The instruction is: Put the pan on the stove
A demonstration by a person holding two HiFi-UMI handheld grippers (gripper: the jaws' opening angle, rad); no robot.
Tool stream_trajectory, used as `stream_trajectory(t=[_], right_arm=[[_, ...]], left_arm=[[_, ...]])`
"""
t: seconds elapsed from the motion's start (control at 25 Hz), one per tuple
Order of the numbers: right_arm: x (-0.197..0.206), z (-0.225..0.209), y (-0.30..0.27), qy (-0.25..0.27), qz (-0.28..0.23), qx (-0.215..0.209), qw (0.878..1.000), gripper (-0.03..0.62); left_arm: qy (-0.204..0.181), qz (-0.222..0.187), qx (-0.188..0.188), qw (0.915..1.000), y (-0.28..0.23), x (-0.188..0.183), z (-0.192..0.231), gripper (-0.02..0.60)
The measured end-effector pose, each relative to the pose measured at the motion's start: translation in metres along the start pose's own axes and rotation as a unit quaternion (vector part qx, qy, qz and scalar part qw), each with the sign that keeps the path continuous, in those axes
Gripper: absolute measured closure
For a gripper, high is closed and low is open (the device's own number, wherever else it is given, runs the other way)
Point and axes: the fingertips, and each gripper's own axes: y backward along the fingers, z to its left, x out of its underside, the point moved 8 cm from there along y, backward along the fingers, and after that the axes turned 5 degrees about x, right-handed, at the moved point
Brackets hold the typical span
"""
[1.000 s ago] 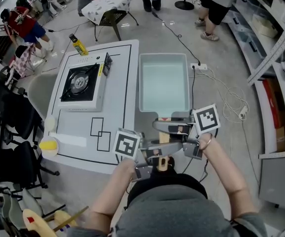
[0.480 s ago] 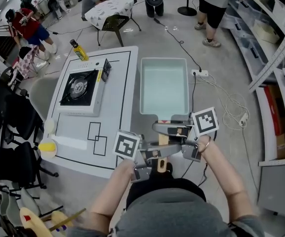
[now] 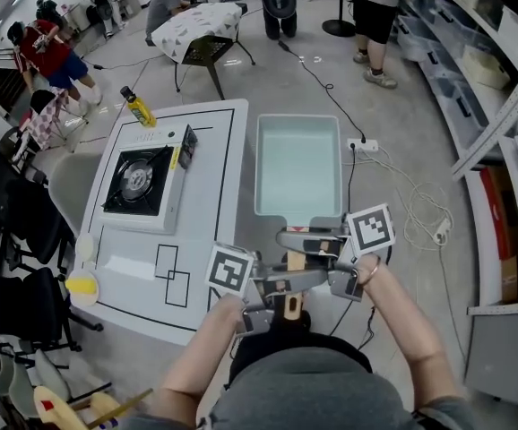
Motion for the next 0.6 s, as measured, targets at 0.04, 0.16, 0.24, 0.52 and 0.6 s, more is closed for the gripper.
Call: stream_trajectory(t=[0.04, 0.16, 0.24, 0.52, 0.6], right_arm=[[-0.006, -0.005, 0.000, -0.001, -0.001, 0.003, 1.000, 0.399], [-0.029, -0.022, -0.005, -0.001, -0.001, 0.008, 1.000, 0.399], [-0.050, -0.032, -0.009, -0.001, 0.001, 0.011, 1.000, 0.399], [-0.123, -0.065, -0.026, -0.010, 0.001, 0.015, 1.000, 0.399], [-0.144, -0.072, -0.032, -0.007, 0.006, 0.016, 1.000, 0.399]], left_arm=[[0.004, 0.001, 0.001, 1.0000, 0.000, -0.007, 0.005, 0.545], [0.008, 0.003, 0.000, 1.0000, 0.004, -0.031, 0.020, 0.545], [0.008, 0.003, 0.002, 1.0000, 0.006, -0.052, 0.030, 0.545], [0.006, 0.003, 0.012, 0.9999, 0.014, -0.130, 0.056, 0.545], [0.005, 0.000, 0.012, 0.9999, 0.018, -0.152, 0.062, 0.545]])
